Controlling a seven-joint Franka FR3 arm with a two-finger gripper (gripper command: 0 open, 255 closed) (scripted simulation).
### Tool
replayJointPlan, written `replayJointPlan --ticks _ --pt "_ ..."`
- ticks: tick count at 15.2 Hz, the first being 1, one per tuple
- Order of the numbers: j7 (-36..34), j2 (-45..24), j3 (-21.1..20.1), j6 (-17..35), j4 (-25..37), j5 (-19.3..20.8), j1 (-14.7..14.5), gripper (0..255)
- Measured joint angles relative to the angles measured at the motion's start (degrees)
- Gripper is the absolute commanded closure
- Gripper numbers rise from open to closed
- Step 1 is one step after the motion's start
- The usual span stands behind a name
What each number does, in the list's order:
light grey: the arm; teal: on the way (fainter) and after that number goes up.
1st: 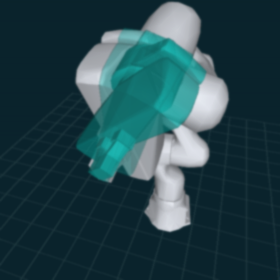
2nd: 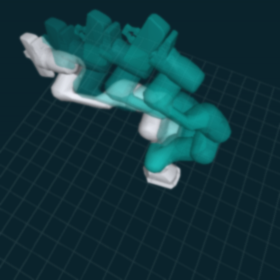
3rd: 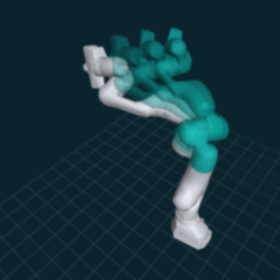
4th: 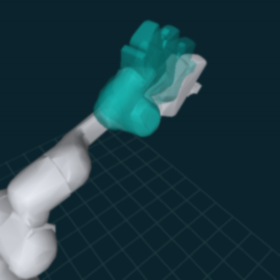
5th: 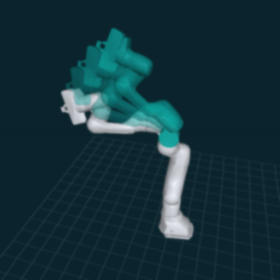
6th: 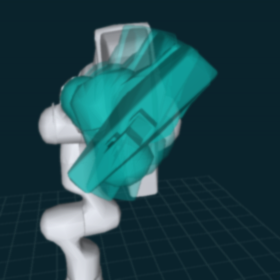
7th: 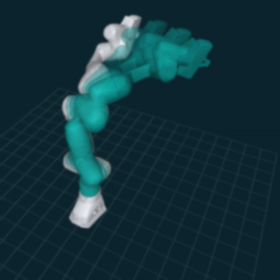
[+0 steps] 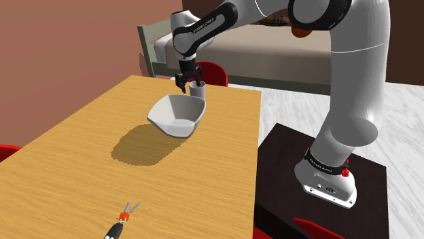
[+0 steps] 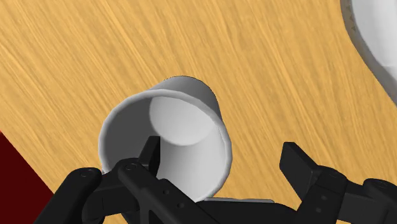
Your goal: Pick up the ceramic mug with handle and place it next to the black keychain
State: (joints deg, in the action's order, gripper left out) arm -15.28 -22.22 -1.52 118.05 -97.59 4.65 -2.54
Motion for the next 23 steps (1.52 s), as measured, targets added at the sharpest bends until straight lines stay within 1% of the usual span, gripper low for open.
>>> replayJointPlan --ticks 4,10,11,21,23 --pt "-0.13 -0.93 0.05 1.97 -1.04 0.11 0.01 0" --pt "-0.14 -1.07 0.06 2.21 -1.11 0.12 0.02 0" --pt "-0.14 -1.07 0.06 2.21 -1.11 0.12 0.02 255" --pt "-0.14 -1.08 0.06 2.20 -1.11 0.12 0.02 255" --pt "-0.04 -0.73 0.05 1.39 -0.66 0.08 0.04 255"
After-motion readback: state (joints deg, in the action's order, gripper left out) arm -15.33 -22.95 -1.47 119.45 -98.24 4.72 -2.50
